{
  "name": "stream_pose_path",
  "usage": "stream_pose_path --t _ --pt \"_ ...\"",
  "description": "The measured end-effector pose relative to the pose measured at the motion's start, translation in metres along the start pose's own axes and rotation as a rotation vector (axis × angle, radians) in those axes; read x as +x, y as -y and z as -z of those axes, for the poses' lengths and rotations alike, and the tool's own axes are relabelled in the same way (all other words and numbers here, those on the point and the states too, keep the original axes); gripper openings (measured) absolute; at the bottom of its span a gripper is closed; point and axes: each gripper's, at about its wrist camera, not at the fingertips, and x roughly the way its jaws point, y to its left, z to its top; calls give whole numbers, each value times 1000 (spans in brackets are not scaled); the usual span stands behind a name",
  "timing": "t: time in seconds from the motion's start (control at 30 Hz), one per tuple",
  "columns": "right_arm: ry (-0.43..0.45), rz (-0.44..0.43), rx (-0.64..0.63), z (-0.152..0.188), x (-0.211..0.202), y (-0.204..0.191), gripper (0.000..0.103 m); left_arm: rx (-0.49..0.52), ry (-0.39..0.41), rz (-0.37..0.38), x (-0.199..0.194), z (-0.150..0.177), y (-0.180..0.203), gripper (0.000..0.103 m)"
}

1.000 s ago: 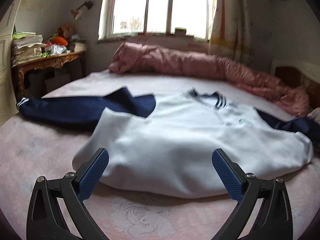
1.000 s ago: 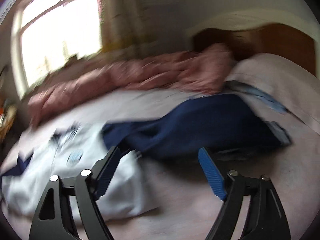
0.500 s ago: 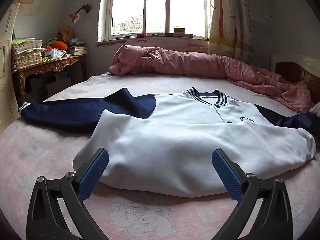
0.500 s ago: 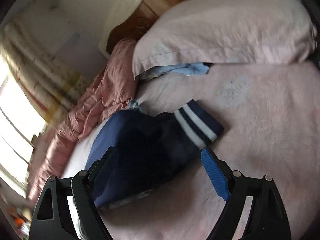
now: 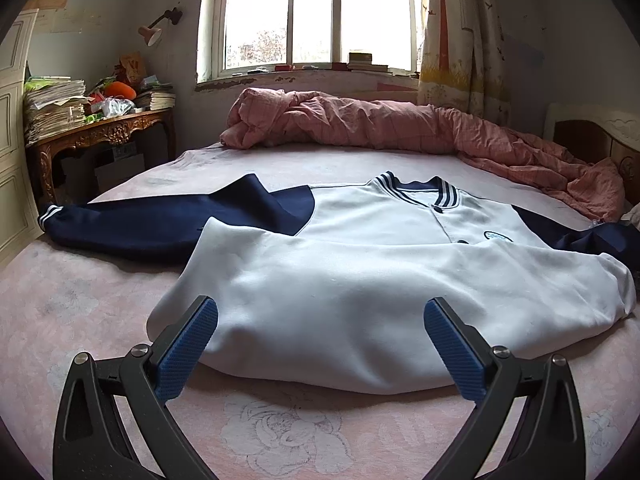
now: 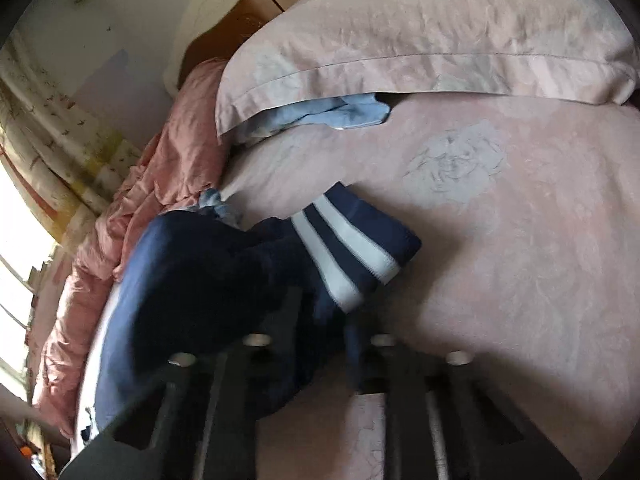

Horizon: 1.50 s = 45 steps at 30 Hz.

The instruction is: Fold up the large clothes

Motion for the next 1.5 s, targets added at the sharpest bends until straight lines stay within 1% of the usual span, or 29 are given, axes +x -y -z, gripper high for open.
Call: stream_pose_path --t 0.07,0.1,0.13,0.17,0.23,0.27,0.3,0.33,0.4,0.47,0.57,0.63,0.73,0.83,0.9,1.0,1.07,1.1,1.13,1.17,1.2,1.27,1.3,1.33,1.37,1.4,1.43,1.47,1.5 --pt "93 -9 -43 0 -21 -12 12 10 4 -1 -1 0 2 102" --pt "122 -15 -74 -1 -31 -20 12 17 4 -2 -1 0 3 101" --pt "159 -39 -115 -2 -45 -34 11 24 2 -5 0 0 5 100" --pt "185 -84 -128 0 -61 -51 11 30 -1 -7 1 0 6 99" --pt "199 -175 -168 5 -85 -82 11 31 -3 -6 1 0 6 97" --pt "209 -228 -223 13 -102 -110 11 27 -1 -4 1 -1 6 97" --pt "214 -258 -265 20 -111 -129 11 17 1 1 1 -1 5 97" --pt "218 -299 -335 32 -125 -157 11 8 1 4 2 -2 4 97" --pt "215 -345 -451 56 -141 -205 11 -12 -5 9 3 -2 1 97" --pt "185 -396 -542 88 -153 -255 11 -36 -10 22 4 -3 -3 95" --pt "123 -441 -592 130 -155 -307 11 -69 -16 30 7 -4 -8 92" --pt "78 -471 -605 160 -153 -334 11 -78 -18 39 7 -4 -10 89" --pt "29 -490 -623 207 -143 -376 11 -71 -19 62 6 -5 -9 87" --pt "-15 -491 -641 256 -127 -410 11 -59 6 79 3 -18 -7 83" --pt "-71 -500 -640 286 -113 -424 11 -42 38 79 0 -36 -5 83" --pt "-217 -565 -643 329 -90 -431 12 -8 49 54 5 -77 4 81" --pt "-254 -581 -716 352 -78 -431 13 -14 48 96 13 -106 12 81" --pt "-254 -565 -747 359 -73 -430 19 -23 55 109 17 -115 15 81" --pt "-238 -524 -776 366 -69 -429 22 -37 65 121 22 -125 20 81" --pt "-210 -496 -781 366 -67 -428 23 -51 65 139 28 -133 25 81" --pt "-200 -494 -785 363 -68 -427 24 -62 51 163 35 -139 31 81" --pt "-214 -537 -808 343 -72 -430 32 -77 15 217 50 -148 45 81" --pt "-216 -557 -795 330 -74 -432 44 -67 -11 249 59 -152 56 81" --pt "-213 -578 -752 311 -77 -430 59 -42 -24 274 64 -154 67 82" --pt "-209 -584 -695 289 -79 -425 62 -11 -17 285 68 -156 78 82" --pt "-207 -565 -639 268 -80 -418 62 17 -7 281 73 -157 90 84" --pt "-207 -537 -626 253 -79 -416 62 26 -26 285 78 -156 100 89" --pt "-198 -502 -635 240 -80 -413 62 29 -76 310 86 -153 107 92" --pt "-178 -471 -660 233 -81 -410 62 23 -154 358 97 -146 114 94"
